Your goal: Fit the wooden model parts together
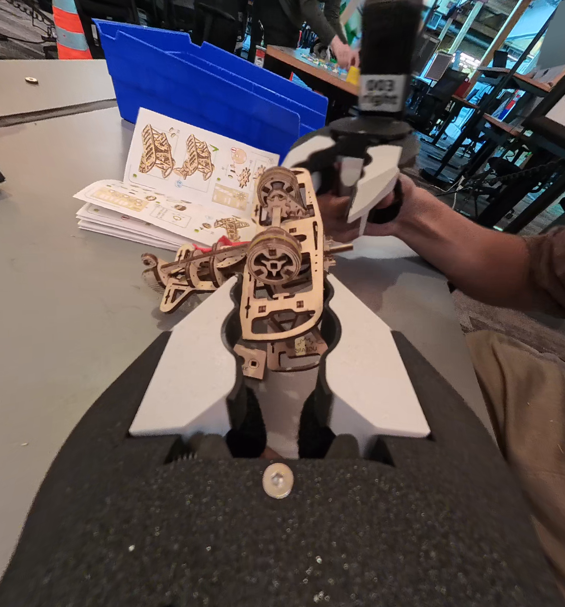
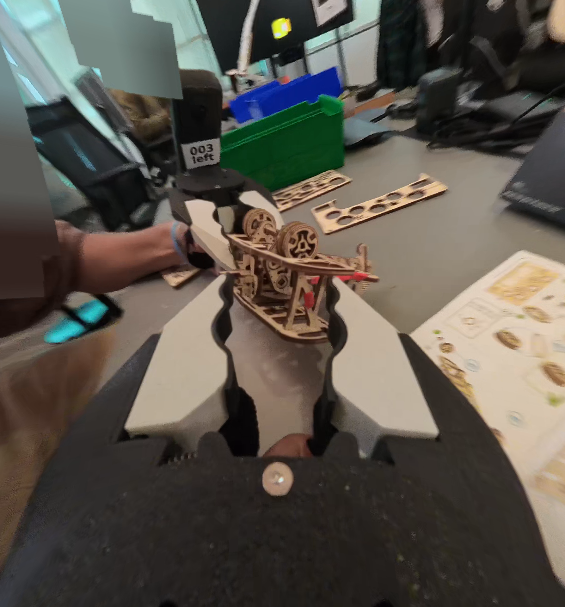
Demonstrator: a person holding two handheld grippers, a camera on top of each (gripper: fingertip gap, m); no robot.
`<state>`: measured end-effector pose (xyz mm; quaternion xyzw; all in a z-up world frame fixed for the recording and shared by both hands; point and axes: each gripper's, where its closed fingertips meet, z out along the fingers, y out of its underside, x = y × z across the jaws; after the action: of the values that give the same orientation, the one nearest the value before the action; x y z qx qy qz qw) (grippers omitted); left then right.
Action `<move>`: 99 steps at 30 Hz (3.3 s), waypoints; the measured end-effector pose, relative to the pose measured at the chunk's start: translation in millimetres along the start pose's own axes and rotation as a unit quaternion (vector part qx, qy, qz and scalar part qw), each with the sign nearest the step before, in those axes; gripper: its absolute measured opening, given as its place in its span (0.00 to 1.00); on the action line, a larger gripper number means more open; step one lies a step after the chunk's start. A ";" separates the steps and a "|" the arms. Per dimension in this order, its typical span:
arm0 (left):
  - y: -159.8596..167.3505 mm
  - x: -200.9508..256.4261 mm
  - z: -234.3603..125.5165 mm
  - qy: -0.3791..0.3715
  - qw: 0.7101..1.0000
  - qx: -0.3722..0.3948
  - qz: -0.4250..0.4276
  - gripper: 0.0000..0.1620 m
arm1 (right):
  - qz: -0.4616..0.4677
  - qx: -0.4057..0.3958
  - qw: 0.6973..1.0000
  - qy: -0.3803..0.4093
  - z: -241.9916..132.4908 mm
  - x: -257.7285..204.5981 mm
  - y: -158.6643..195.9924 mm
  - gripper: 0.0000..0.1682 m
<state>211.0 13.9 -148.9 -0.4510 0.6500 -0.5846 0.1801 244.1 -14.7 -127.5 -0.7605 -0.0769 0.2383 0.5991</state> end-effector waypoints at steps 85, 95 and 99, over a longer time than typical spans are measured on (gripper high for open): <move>53.0 24.9 -46.7 -0.291 0.898 -0.302 0.129 0.24 | 0.261 -0.034 0.964 0.045 -17.3 -52.4 51.4 0.21; -4.2 -27.8 -63.9 -0.136 0.904 -0.330 0.235 0.24 | 0.242 -0.030 0.968 0.058 -62.2 -114.3 54.1 0.21; -9.1 -49.4 -56.9 -0.098 0.914 -0.330 0.213 0.24 | 0.237 -0.041 0.968 0.079 -69.0 -123.1 57.2 0.21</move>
<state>197.2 88.1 -140.7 -0.3908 0.8656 -0.2372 0.2045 158.2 -140.0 -136.8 -0.7973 0.1431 0.3092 0.4982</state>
